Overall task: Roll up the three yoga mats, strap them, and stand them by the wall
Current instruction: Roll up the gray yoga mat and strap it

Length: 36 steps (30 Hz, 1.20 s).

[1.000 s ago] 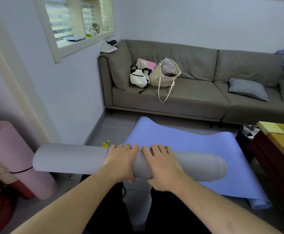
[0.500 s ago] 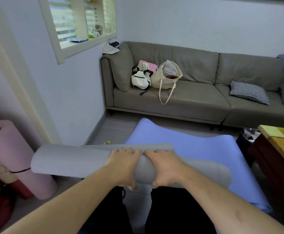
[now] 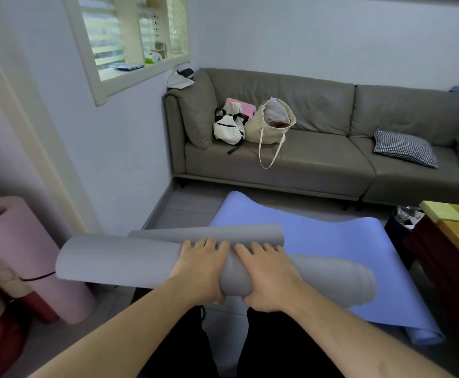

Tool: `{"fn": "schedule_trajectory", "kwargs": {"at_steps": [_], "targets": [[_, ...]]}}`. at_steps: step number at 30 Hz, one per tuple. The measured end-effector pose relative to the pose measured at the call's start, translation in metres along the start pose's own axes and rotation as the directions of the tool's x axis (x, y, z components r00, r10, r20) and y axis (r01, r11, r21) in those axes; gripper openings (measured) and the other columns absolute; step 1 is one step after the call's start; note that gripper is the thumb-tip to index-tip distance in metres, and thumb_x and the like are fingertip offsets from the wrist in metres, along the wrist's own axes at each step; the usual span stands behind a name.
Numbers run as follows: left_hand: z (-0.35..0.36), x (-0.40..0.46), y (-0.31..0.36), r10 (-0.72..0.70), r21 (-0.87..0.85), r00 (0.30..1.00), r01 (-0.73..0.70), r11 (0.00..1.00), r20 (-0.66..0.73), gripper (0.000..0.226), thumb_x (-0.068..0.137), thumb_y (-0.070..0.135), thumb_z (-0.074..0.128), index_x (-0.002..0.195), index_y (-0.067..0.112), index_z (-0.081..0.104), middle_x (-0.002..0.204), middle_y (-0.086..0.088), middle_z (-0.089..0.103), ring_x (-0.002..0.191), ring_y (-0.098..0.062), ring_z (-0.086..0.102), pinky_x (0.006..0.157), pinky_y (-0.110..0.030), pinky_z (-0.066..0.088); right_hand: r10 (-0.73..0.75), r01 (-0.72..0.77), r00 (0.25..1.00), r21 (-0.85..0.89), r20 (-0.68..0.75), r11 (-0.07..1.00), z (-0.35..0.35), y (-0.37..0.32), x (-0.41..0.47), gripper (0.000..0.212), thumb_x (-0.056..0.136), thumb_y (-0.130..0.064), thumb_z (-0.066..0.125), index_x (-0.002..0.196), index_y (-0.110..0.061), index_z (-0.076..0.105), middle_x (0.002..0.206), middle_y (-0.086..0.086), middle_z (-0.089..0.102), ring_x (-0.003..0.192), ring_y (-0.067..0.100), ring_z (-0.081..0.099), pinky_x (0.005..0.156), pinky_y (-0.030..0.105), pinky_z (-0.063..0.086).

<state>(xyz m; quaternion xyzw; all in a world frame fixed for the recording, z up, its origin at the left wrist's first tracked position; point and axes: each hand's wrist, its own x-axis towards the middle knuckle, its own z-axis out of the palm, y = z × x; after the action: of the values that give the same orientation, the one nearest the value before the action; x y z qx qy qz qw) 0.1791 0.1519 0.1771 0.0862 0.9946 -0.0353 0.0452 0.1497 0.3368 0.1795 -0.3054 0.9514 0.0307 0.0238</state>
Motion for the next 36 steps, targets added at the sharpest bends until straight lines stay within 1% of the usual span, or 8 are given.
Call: {"fn": "schedule_trajectory", "kwargs": {"at_steps": [3, 6, 12, 16, 23, 27, 31, 36], "targets": [[0.004, 0.0, 0.003, -0.012, 0.036, 0.999, 0.014, 0.999, -0.042, 0.085, 0.064, 0.053, 0.082, 0.132, 0.027, 0.037, 0.131, 0.001, 0.052, 0.121, -0.027, 0.053, 0.104, -0.048, 0.035, 0.014, -0.016, 0.999, 0.049, 0.041, 0.999, -0.006, 0.005, 0.006, 0.073, 0.061, -0.054, 0.079, 0.119, -0.036, 0.038, 0.114, -0.005, 0.062, 0.103, 0.028, 0.062, 0.084, 0.042, 0.047], [0.002, 0.003, 0.001, -0.011, 0.011, 0.999, 0.012, 1.0, -0.032, 0.082, 0.063, 0.053, 0.081, 0.128, 0.028, 0.038, 0.129, 0.002, 0.055, 0.12, -0.027, 0.055, 0.105, -0.048, 0.036, 0.008, -0.012, 0.999, 0.067, 0.049, 0.998, -0.007, 0.004, 0.009, 0.076, 0.064, -0.056, 0.078, 0.125, -0.035, 0.039, 0.117, -0.003, 0.06, 0.107, 0.029, 0.06, 0.089, 0.043, 0.047], [-0.008, 0.014, -0.009, 0.002, -0.076, 0.999, 0.002, 0.997, 0.055, 0.071, 0.056, 0.053, 0.081, 0.102, 0.032, 0.031, 0.106, 0.007, 0.056, 0.107, -0.024, 0.06, 0.108, -0.053, 0.038, -0.007, 0.0, 0.998, -0.108, -0.067, 0.994, 0.008, -0.005, -0.007, 0.122, 0.068, -0.059, 0.088, 0.157, -0.019, 0.016, 0.139, 0.01, 0.046, 0.123, 0.034, 0.048, 0.111, 0.052, 0.036], [-0.011, 0.018, -0.009, 0.013, -0.082, 0.996, -0.005, 0.997, 0.091, 0.068, 0.055, 0.053, 0.08, 0.099, 0.031, 0.033, 0.096, 0.01, 0.052, 0.1, -0.023, 0.062, 0.101, -0.049, 0.044, -0.018, 0.009, 0.997, -0.123, -0.07, 0.992, 0.007, -0.004, -0.003, 0.104, 0.074, -0.042, 0.084, 0.152, -0.021, 0.019, 0.133, 0.01, 0.05, 0.116, 0.035, 0.05, 0.103, 0.05, 0.04], [-0.018, 0.01, -0.007, 0.026, -0.088, 0.995, -0.017, 0.996, 0.099, 0.078, 0.054, 0.06, 0.081, 0.116, 0.032, 0.043, 0.113, 0.009, 0.058, 0.104, -0.02, 0.06, 0.085, -0.038, 0.044, -0.058, 0.059, 0.998, -0.025, 0.019, 0.998, -0.009, 0.009, 0.004, 0.09, 0.063, -0.033, 0.084, 0.136, -0.031, 0.032, 0.114, 0.001, 0.057, 0.101, 0.029, 0.057, 0.085, 0.046, 0.048], [-0.014, 0.0, 0.008, 0.051, 0.072, 0.997, -0.055, 0.996, 0.056, 0.098, 0.055, 0.062, 0.087, 0.132, 0.025, 0.039, 0.127, 0.002, 0.056, 0.116, -0.025, 0.058, 0.097, -0.044, 0.046, -0.059, 0.039, 0.986, 0.131, 0.155, 0.991, -0.021, 0.012, 0.006, 0.079, 0.056, -0.042, 0.094, 0.115, -0.033, 0.041, 0.105, -0.009, 0.058, 0.092, 0.021, 0.061, 0.072, 0.039, 0.049], [-0.01, 0.001, 0.009, 0.009, 0.026, 0.999, -0.01, 1.0, 0.039, 0.091, 0.056, 0.057, 0.084, 0.129, 0.025, 0.038, 0.127, 0.002, 0.057, 0.114, -0.026, 0.058, 0.094, -0.044, 0.042, -0.038, 0.028, 0.995, 0.103, 0.096, 0.994, -0.019, 0.007, 0.002, 0.082, 0.06, -0.041, 0.092, 0.123, -0.031, 0.041, 0.119, -0.003, 0.055, 0.108, 0.024, 0.057, 0.084, 0.038, 0.045], [-0.018, 0.006, 0.002, 0.018, -0.057, 0.995, -0.012, 0.998, 0.097, 0.076, 0.056, 0.057, 0.083, 0.11, 0.028, 0.037, 0.113, 0.006, 0.057, 0.103, -0.022, 0.059, 0.091, -0.045, 0.046, -0.054, 0.049, 0.996, -0.07, -0.069, 0.996, 0.009, 0.0, -0.011, 0.112, 0.064, -0.051, 0.09, 0.151, -0.022, 0.025, 0.133, 0.005, 0.048, 0.119, 0.03, 0.05, 0.106, 0.047, 0.041]]}}
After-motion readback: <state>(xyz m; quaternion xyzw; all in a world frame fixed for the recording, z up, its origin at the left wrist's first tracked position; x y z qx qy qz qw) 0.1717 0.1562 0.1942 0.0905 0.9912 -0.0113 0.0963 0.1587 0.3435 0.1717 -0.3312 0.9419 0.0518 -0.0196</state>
